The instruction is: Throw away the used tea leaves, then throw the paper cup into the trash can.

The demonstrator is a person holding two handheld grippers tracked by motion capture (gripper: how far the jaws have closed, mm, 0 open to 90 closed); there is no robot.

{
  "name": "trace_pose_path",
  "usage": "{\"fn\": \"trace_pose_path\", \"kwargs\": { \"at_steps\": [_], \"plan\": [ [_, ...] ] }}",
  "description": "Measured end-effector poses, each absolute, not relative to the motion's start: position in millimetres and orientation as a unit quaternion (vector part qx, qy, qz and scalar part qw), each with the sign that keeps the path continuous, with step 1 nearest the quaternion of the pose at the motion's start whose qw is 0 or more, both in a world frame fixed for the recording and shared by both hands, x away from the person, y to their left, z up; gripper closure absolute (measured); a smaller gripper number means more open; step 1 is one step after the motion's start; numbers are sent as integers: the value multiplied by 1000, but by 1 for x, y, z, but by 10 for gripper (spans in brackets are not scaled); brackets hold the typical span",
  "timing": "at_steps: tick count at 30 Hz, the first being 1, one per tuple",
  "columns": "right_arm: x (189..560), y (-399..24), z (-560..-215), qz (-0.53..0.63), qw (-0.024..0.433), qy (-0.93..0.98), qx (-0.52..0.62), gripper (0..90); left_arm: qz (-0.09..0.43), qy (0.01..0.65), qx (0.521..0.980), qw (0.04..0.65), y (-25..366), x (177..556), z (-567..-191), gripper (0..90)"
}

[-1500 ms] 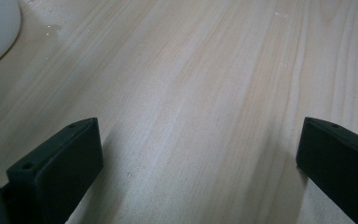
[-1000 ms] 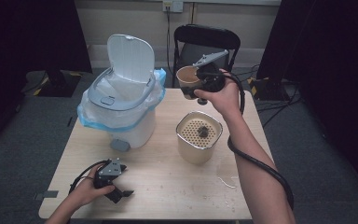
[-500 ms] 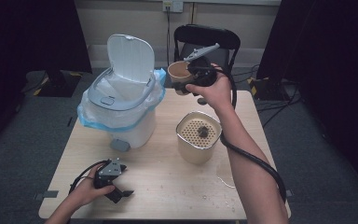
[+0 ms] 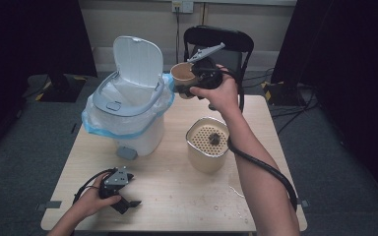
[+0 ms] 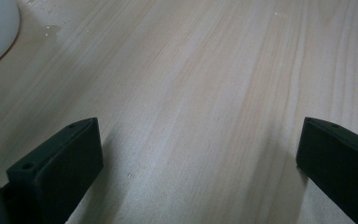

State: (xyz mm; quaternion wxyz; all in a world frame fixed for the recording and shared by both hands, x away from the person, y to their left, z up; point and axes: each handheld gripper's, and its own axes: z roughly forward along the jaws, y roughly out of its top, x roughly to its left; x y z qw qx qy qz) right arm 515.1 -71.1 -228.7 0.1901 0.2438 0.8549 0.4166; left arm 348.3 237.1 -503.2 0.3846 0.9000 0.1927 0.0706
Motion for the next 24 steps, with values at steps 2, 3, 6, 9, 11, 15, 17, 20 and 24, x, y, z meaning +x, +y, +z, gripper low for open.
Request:
{"fn": "trace_pose_path", "kwargs": {
  "at_steps": [2,3,6,9,11,15,17,20,24],
  "plan": [
    [515,-70,-228,416,190,856,243,397,71,192,901,383,237,348,-503,0],
    [516,-69,-228,417,190,855,241,396,71,192,901,383,237,348,-503,0],
    [517,-64,-226,417,190,857,236,396,71,191,900,385,237,349,-503,0],
    [517,-62,-225,419,188,857,234,396,71,191,900,385,237,349,-503,0],
    [518,-58,-224,420,188,857,231,396,70,190,901,384,237,349,-503,0],
    [518,-52,-223,421,186,858,228,396,71,190,901,384,237,349,-503,0],
    [518,-51,-222,422,187,858,226,396,71,190,901,385,237,349,-503,0],
    [519,-47,-221,426,184,857,222,395,71,190,901,384,237,349,-503,0],
    [520,-42,-220,427,182,858,220,395,71,190,901,384,237,349,-503,0]
  ]
}}
